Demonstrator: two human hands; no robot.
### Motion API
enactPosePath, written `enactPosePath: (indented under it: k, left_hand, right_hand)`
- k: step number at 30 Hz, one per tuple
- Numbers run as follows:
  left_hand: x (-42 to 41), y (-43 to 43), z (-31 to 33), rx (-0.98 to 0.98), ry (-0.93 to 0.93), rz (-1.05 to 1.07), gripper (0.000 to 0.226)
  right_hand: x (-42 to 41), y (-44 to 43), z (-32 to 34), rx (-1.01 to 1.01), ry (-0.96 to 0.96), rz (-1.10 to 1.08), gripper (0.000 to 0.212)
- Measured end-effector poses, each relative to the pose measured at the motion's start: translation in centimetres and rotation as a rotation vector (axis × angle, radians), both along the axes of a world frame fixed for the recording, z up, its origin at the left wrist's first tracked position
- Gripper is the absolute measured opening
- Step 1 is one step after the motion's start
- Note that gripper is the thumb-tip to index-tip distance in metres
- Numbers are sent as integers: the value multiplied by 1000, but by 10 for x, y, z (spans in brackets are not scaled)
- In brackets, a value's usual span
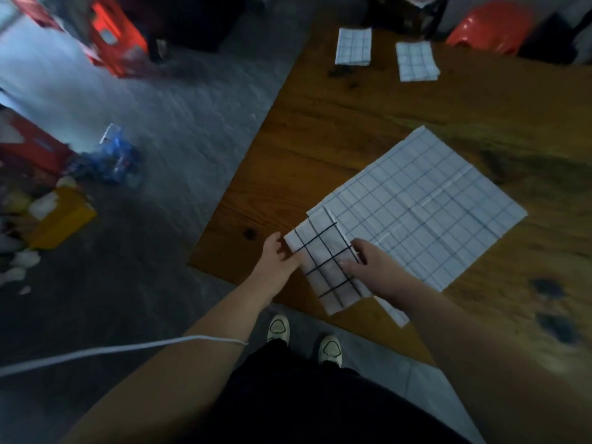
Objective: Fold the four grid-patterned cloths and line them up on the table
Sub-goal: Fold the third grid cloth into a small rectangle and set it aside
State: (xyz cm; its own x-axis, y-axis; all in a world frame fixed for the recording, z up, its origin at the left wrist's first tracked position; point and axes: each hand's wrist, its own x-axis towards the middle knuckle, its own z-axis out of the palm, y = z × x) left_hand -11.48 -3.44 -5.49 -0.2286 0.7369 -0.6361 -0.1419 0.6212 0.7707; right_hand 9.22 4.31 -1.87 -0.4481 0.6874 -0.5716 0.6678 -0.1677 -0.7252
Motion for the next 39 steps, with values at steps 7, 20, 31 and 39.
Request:
enactPosePath:
  k: [7, 20, 31, 39]
  left_hand:
    - [15, -16, 72, 206, -288, 83, 34]
    - [-103, -67, 124, 251, 243, 190, 29]
    - [-415, -170, 125, 171, 262, 479, 26]
    - [-566, -165, 135, 205, 262, 501, 27]
  right_hand:
    - [9, -21, 42, -248, 491, -306, 46]
    - [-171, -59, 96, 30, 390, -213, 15]
    - [-503, -117, 88, 62, 273, 26, 13]
    - [-640, -98, 90, 24, 288, 45, 16]
